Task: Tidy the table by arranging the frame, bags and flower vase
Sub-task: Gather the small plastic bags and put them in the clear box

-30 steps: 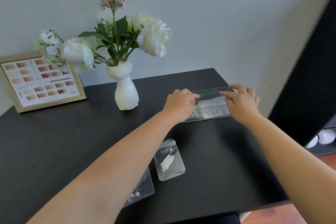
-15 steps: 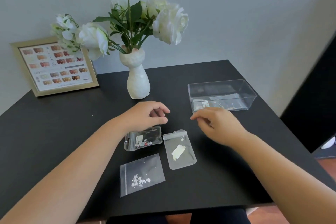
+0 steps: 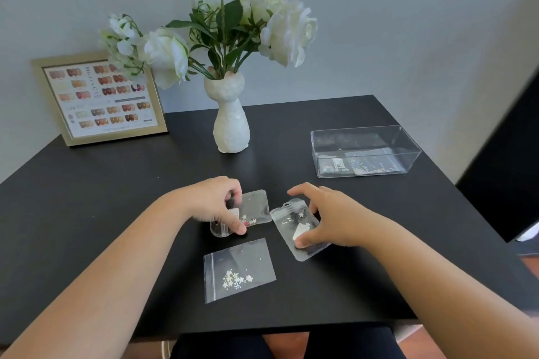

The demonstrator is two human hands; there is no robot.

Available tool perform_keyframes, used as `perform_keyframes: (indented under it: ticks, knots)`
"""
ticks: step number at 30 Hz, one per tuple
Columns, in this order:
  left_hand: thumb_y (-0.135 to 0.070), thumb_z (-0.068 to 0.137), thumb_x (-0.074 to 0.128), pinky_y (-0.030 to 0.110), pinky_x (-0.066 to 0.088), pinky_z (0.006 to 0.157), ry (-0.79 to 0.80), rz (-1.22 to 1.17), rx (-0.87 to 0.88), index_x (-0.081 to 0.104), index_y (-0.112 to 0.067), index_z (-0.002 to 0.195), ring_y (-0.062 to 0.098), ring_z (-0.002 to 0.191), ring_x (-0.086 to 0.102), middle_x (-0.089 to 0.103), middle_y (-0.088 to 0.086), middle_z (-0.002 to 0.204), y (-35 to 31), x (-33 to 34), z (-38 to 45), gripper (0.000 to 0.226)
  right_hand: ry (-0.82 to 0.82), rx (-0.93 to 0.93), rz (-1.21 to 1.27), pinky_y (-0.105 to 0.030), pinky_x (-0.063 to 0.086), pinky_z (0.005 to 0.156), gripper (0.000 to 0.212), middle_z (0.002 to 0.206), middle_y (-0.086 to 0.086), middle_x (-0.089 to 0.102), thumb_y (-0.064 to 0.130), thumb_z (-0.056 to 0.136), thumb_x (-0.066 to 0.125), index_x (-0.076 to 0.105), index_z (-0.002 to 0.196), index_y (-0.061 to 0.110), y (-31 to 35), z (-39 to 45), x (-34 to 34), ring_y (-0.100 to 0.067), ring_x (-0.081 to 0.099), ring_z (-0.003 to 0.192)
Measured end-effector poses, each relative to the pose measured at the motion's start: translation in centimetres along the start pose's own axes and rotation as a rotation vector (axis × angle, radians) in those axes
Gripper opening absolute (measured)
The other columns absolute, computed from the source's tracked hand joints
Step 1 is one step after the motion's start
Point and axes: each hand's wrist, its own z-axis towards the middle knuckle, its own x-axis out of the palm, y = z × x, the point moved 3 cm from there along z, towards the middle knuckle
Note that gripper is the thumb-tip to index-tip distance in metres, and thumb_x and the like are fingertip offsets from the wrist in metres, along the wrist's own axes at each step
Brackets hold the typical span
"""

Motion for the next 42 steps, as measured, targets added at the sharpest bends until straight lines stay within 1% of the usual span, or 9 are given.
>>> perform_keyframes:
  ticks: [6,11,15,17,21,30,33,36,42]
  knots:
    - [-0.049,0.061,0.088,0.026,0.040,0.060,-0.135,-0.130,0.079,0.050,-0.032,0.085,0.009,0.073,0.051,0.057,-0.011,0.092,-0.2,0.2,-0.1,0.048,-0.210,-0.029,0.209,-0.014,0.046,0.051,0.069,0.081,0.004,0.063,0.019,0.071,0.071,0.041,0.121,0.056,-0.5,-1.2,-1.0,-0.008,0.056,0.061]
    - [-0.033,0.082,0.074,0.013,0.044,0.054,-0.233,-0.223,0.197,0.051,-0.052,0.098,-0.005,0.075,0.063,0.060,-0.022,0.105,-3.4,-0.4,0.7,0.034,-0.505,-0.156,0.340,-0.016,0.047,0.062,0.077,0.071,0.011,0.060,0.003,0.086,0.056,0.025,0.137,0.052,-2.4,-2.1,-4.9,-0.005,0.053,0.053]
    - [-0.028,0.092,0.066,0.014,0.047,0.060,-0.327,-0.200,0.318,0.047,-0.056,0.103,-0.010,0.082,0.062,0.061,-0.022,0.101,-7.2,-1.3,1.6,0.036,-0.723,-0.139,0.112,-0.017,0.046,0.055,0.083,0.081,0.014,0.064,0.010,0.089,0.053,0.010,0.143,0.056,-4.4,-2.2,-10.2,-0.002,0.060,0.063]
    - [-0.026,0.094,0.063,0.013,0.045,0.063,-0.424,-0.167,0.378,0.045,-0.056,0.101,-0.011,0.086,0.057,0.059,-0.025,0.097,-9.2,-1.8,2.0,0.036,-0.769,-0.109,-0.033,-0.023,0.041,0.057,0.070,0.084,0.013,0.064,0.009,0.089,0.050,0.021,0.142,0.044,-5.6,-1.6,-12.6,-0.004,0.057,0.064]
    - [-0.021,0.095,0.061,0.011,0.041,0.066,-0.608,-0.104,0.487,0.047,-0.046,0.107,-0.008,0.086,0.057,0.058,-0.025,0.094,-12.9,-2.5,3.0,0.032,-0.661,-0.013,-0.282,-0.031,0.034,0.067,0.038,0.098,-0.003,0.051,0.000,0.083,0.046,0.057,0.116,0.016,-7.7,0.6,-14.8,-0.031,0.053,0.082]
    - [-0.013,0.098,0.052,0.016,0.039,0.066,-0.713,-0.097,0.564,0.052,-0.025,0.122,0.008,0.084,0.056,0.060,-0.010,0.096,-17.0,-2.1,5.9,0.027,-0.572,0.150,-0.241,-0.033,0.029,0.076,0.040,0.063,0.007,0.061,0.006,0.082,0.037,0.056,0.100,0.036,-10.2,2.0,-14.3,-0.007,0.053,0.070]
    - [-0.013,0.100,0.046,0.028,0.047,0.073,-0.653,-0.071,0.535,0.047,-0.028,0.126,0.013,0.089,0.058,0.059,-0.010,0.100,-17.4,-1.6,7.0,0.029,-0.512,0.213,-0.204,-0.033,0.023,0.081,0.040,0.081,0.011,0.066,0.010,0.084,0.036,0.059,0.083,0.043,-11.3,2.0,-14.0,-0.016,0.049,0.089]
    - [-0.016,0.103,0.038,0.043,0.047,0.085,-0.627,-0.049,0.475,0.048,-0.029,0.128,0.018,0.096,0.058,0.062,-0.007,0.108,-17.6,-1.3,8.2,0.030,-0.521,0.231,-0.252,-0.032,0.019,0.083,0.046,0.104,0.014,0.053,0.015,0.090,0.034,0.067,0.096,0.046,-11.9,1.9,-13.6,-0.014,0.032,0.101]
    - [-0.019,0.104,0.034,0.042,0.032,0.090,-0.579,-0.046,0.412,0.051,-0.033,0.135,0.022,0.116,0.050,0.060,-0.005,0.125,-17.7,-0.3,10.3,0.038,-0.629,0.276,-0.247,-0.026,0.010,0.087,0.043,0.128,0.011,0.048,0.020,0.095,0.036,0.067,0.114,0.043,-12.6,1.3,-13.1,-0.021,0.026,0.124]
